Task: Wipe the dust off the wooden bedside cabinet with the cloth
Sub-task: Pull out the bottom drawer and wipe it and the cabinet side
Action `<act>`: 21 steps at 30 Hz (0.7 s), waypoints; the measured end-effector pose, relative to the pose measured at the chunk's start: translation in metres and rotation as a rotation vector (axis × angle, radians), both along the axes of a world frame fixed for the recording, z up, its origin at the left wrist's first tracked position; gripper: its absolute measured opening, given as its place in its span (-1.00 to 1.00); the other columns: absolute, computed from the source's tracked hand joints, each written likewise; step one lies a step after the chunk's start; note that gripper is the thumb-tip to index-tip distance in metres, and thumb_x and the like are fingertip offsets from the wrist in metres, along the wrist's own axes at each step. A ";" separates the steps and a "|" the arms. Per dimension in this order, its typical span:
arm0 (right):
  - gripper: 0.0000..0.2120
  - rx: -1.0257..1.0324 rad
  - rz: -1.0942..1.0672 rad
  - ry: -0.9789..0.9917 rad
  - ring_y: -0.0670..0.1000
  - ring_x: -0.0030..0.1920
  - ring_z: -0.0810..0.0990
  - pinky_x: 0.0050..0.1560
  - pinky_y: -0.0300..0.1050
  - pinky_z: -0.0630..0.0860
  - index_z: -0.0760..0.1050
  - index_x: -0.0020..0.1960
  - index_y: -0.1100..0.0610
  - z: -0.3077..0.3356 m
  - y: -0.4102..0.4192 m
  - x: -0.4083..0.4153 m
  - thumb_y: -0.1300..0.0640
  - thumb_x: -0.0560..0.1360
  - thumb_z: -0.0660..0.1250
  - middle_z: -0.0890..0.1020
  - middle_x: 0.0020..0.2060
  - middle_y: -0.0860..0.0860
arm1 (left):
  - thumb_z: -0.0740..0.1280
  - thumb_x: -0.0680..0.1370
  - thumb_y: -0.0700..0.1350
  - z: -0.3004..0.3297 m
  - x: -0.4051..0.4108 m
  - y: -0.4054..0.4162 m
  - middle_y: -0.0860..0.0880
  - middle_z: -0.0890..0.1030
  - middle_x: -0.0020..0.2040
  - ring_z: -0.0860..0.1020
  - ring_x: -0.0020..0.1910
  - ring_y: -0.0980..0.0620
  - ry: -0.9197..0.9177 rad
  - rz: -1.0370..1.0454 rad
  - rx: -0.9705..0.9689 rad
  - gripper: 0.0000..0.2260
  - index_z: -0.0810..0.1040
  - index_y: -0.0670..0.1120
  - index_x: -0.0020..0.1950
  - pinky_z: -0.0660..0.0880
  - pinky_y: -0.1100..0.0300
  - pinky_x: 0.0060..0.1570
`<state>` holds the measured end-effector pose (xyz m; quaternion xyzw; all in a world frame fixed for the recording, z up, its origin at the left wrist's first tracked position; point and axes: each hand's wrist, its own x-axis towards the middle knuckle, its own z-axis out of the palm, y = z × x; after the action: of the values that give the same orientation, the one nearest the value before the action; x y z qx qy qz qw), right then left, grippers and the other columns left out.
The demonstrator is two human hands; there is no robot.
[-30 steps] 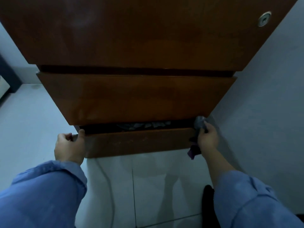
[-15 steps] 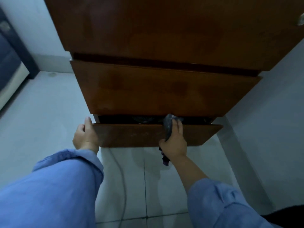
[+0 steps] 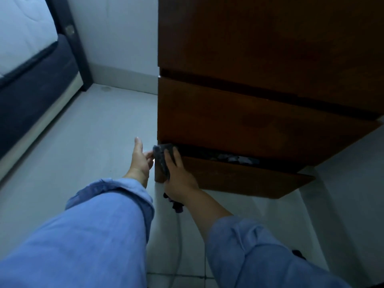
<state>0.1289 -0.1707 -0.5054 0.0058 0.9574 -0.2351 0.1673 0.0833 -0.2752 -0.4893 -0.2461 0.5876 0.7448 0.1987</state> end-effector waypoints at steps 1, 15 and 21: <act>-0.16 -0.002 0.020 0.004 0.24 0.18 0.52 0.04 0.00 0.50 -0.25 0.53 -0.10 0.000 -0.006 -0.003 0.24 0.49 0.22 -0.34 0.51 -0.11 | -0.13 0.59 0.27 -0.001 -0.001 0.000 -0.06 0.50 0.26 0.42 0.24 0.02 0.005 0.003 0.019 -0.34 0.41 -0.20 0.36 0.21 0.14 0.21; -0.65 -0.842 -0.758 0.175 0.10 0.24 0.51 0.28 0.03 0.46 0.34 0.39 0.07 -0.061 0.085 0.082 0.18 0.62 0.13 0.53 0.24 0.08 | 0.08 0.64 0.00 -0.014 0.065 0.093 -0.17 0.51 0.31 0.48 0.23 -0.16 0.226 -0.683 -0.516 -0.62 0.55 -0.22 0.18 0.31 0.09 0.31; -0.73 -1.268 -1.542 0.316 0.21 -0.10 0.58 0.01 0.15 0.59 0.46 0.21 0.20 -0.064 0.207 0.096 0.11 0.60 0.14 0.59 0.06 0.23 | 0.15 0.53 -0.19 -0.042 0.081 0.137 0.00 -0.33 0.54 -0.26 0.53 0.03 0.807 -1.313 -1.341 -0.28 -0.22 -0.08 0.56 -0.29 -0.11 0.46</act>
<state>0.2251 0.0365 -0.5692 0.5019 0.4021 -0.7427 -0.1868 0.1642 -0.1387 -0.5314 0.3332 0.9256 0.0342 0.1763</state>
